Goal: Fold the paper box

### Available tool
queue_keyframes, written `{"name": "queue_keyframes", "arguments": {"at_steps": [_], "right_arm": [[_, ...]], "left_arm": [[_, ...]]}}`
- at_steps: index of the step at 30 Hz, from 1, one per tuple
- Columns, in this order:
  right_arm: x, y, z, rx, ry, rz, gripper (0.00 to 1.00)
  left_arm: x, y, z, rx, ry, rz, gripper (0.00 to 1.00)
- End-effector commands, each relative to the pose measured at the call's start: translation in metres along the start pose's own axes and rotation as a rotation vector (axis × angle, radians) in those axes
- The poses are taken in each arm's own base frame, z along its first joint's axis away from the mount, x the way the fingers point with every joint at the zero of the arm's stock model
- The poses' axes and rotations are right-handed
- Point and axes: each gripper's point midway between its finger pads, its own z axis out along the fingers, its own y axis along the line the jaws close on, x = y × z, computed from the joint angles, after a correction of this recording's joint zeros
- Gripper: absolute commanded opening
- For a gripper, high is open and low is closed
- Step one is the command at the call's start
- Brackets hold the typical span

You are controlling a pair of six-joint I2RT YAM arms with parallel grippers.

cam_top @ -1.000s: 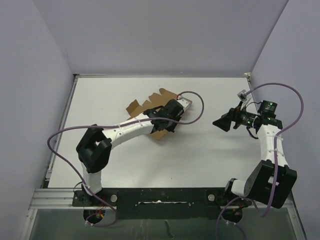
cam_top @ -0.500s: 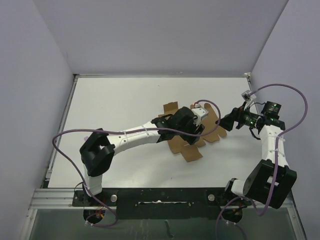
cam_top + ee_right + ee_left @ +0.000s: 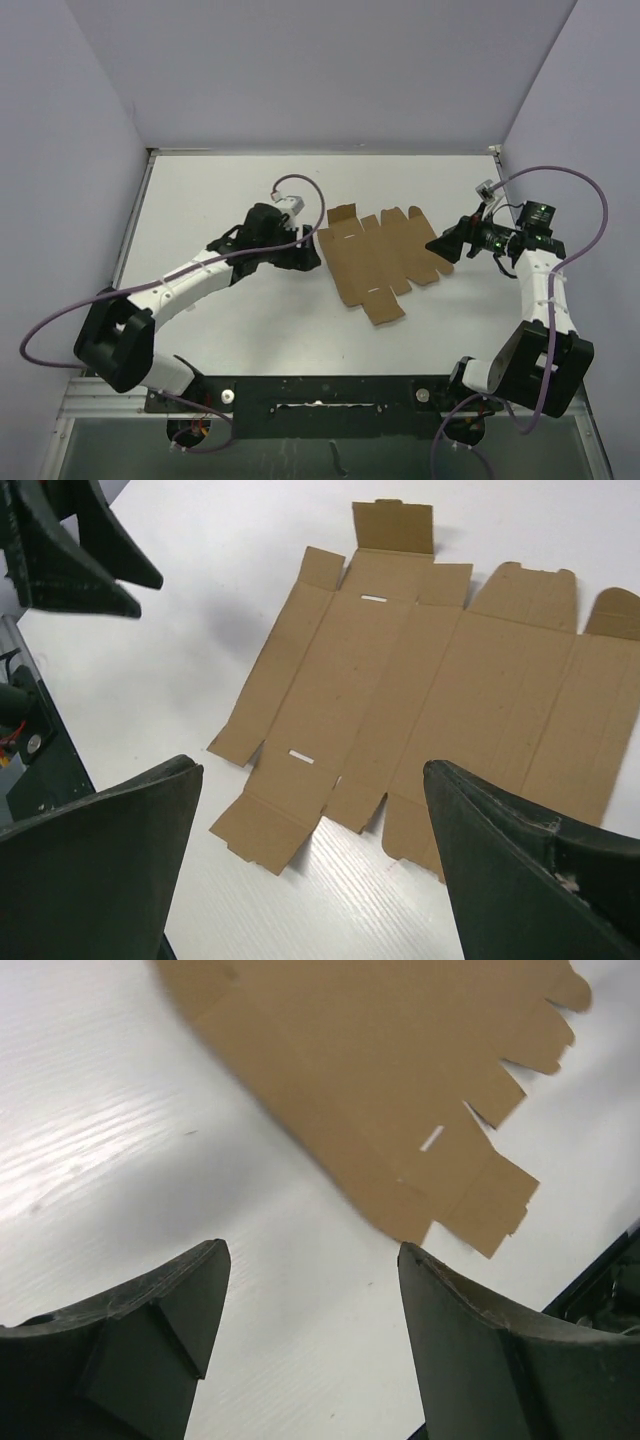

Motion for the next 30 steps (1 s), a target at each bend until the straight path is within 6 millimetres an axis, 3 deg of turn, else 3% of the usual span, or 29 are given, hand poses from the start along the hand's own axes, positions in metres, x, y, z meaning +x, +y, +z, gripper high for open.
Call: {"name": "queue_keyframes", "arguments": {"at_steps": [1,9,12,16,20,25,30], "right_arm": [[-0.005,0.022,0.013,-0.087,-0.003,-0.059,0.98],[0.001,0.035,0.028,-0.151,0.035,-0.051,0.98],[0.002,0.035,0.03,-0.153,0.04,-0.051,0.98],[0.005,0.032,0.033,-0.141,0.06,-0.044,0.98],[0.011,0.021,0.036,-0.104,0.091,-0.018,0.98],[0.015,0.011,0.039,-0.087,0.113,0.025,0.98],[0.014,0.011,0.036,-0.099,0.096,0.031,0.98]], "left_arm": [[-0.025,0.012,-0.034,0.1,-0.129,-0.254,0.67],[-0.029,0.113,-0.105,-0.256,-0.124,-0.241,0.65],[-0.019,0.131,-0.116,-0.313,-0.117,-0.292,0.64],[-0.008,0.115,-0.09,-0.168,-0.143,-0.468,0.62],[-0.012,0.085,-0.044,-0.029,-0.161,-0.612,0.61],[-0.027,0.062,0.009,-0.015,-0.131,-0.527,0.63],[-0.047,0.075,0.043,-0.028,-0.138,-0.326,0.63]]}}
